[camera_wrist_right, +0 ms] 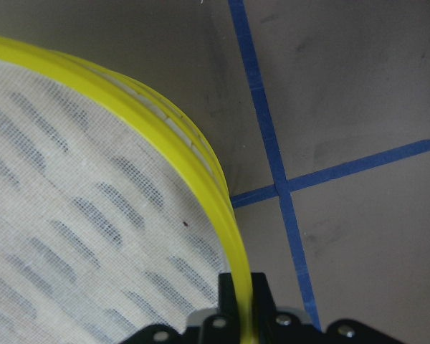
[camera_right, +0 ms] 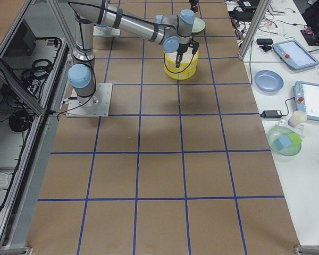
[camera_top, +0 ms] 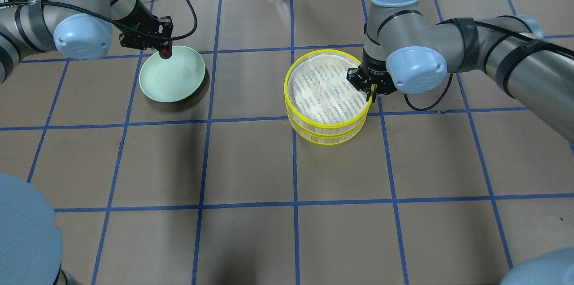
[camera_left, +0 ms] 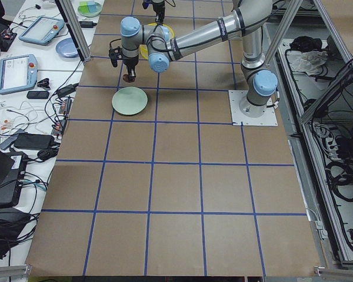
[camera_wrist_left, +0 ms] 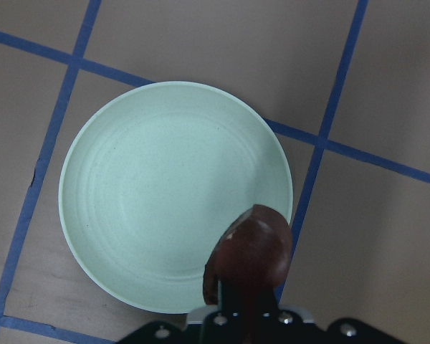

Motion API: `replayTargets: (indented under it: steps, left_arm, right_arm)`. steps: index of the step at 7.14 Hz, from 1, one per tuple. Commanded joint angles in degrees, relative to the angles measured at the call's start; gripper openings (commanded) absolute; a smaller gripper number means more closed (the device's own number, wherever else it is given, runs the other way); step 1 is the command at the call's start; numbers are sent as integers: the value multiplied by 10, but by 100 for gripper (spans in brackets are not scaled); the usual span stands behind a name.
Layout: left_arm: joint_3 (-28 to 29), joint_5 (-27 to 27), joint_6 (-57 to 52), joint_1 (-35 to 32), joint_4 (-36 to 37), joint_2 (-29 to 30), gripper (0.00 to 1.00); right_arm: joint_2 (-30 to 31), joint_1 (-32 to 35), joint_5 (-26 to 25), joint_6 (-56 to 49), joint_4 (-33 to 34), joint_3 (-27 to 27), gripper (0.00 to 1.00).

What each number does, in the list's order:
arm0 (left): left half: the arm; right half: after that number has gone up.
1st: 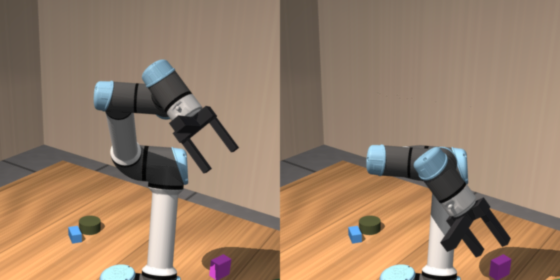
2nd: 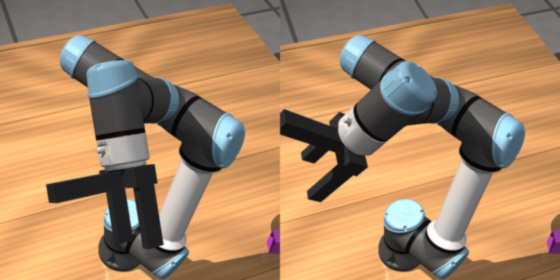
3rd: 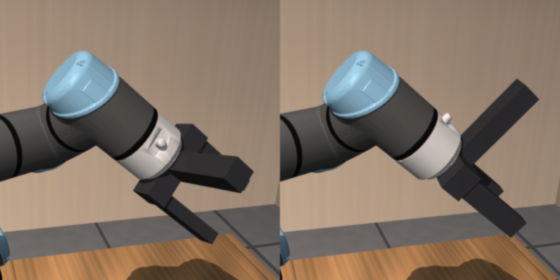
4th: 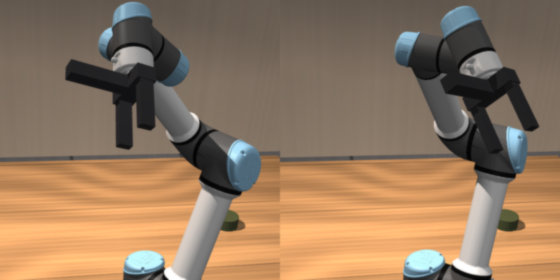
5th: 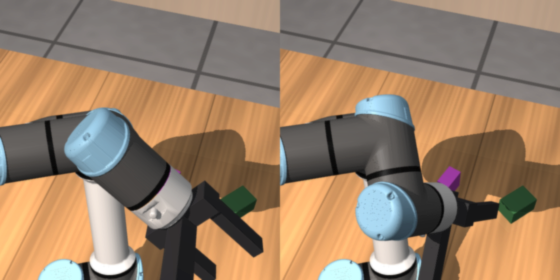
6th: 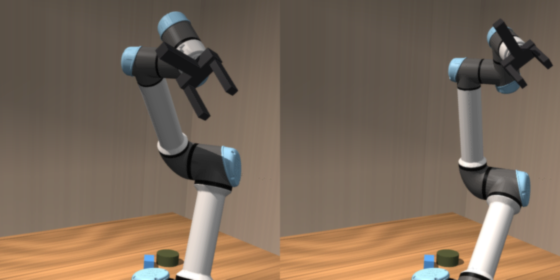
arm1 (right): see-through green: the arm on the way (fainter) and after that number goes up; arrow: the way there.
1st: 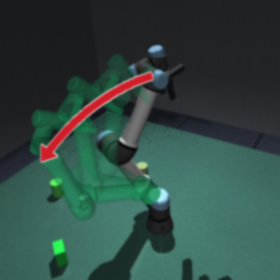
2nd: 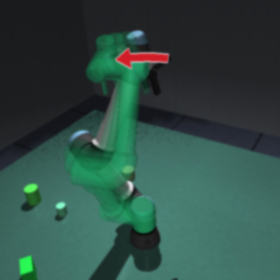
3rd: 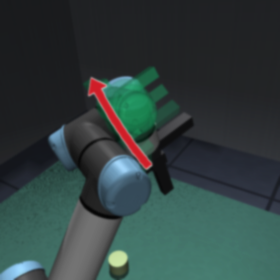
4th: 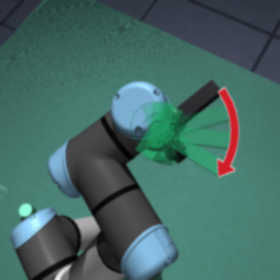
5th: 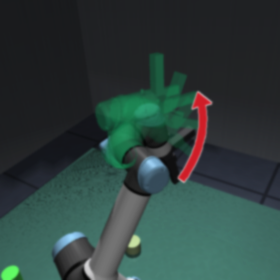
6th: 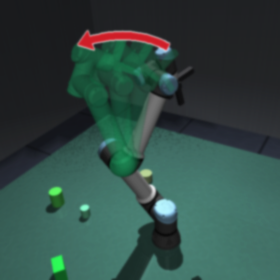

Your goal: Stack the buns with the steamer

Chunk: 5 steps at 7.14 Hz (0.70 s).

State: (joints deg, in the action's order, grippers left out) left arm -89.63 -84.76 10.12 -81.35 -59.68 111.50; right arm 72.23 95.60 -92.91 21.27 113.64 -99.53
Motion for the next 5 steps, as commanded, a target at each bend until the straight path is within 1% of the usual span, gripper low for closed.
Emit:
replayTargets:
  steps: [1, 2, 3, 4, 5]
  left_arm:
    - [1, 1, 4, -4, 0, -1, 0]
    - [1, 1, 4, -5, 0, -1, 0]
    - [1, 1, 4, -6, 1, -1, 0]
    - [2, 6, 6, -8, 1, -2, 0]
    - [2, 54, 46, -8, 1, -13, 0]
  right_arm:
    - [-2, 0, -8, 1, 0, -1, 0]
    - [-3, 0, -8, 3, 0, -1, 25]
    - [-3, 0, -9, 2, 1, 0, 31]
    - [-3, -1, -9, 2, 1, 0, 75]
    - [3, -2, -10, -8, 2, 4, 100]
